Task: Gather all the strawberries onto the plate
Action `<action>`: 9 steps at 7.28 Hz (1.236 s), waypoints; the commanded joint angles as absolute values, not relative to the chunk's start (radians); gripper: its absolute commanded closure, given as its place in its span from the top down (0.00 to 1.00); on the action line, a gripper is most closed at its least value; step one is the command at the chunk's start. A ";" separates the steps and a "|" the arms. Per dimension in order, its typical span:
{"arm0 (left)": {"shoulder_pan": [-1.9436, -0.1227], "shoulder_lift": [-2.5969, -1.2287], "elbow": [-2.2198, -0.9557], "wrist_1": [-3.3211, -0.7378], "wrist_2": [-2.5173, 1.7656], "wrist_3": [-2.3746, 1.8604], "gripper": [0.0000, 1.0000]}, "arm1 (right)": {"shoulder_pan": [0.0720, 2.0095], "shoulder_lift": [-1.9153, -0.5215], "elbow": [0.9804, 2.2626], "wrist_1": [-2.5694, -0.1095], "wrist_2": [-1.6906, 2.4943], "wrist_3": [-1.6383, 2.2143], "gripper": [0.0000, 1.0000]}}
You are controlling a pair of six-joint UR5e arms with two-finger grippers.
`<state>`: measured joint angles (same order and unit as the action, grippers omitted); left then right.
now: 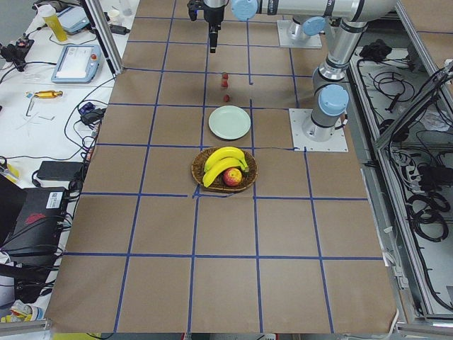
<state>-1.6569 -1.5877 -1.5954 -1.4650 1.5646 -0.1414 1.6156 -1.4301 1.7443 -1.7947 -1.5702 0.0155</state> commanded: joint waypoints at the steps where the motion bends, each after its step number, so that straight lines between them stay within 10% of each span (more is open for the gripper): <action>1: -1.658 -1.589 -1.603 -1.465 1.565 -0.143 1.00 | 1.575 -1.449 1.561 -1.645 -1.546 -0.020 1.00; 9: -1.661 -1.611 -1.612 -1.457 1.563 -0.146 1.00 | 1.578 -1.529 1.569 -1.536 -1.615 -0.022 1.00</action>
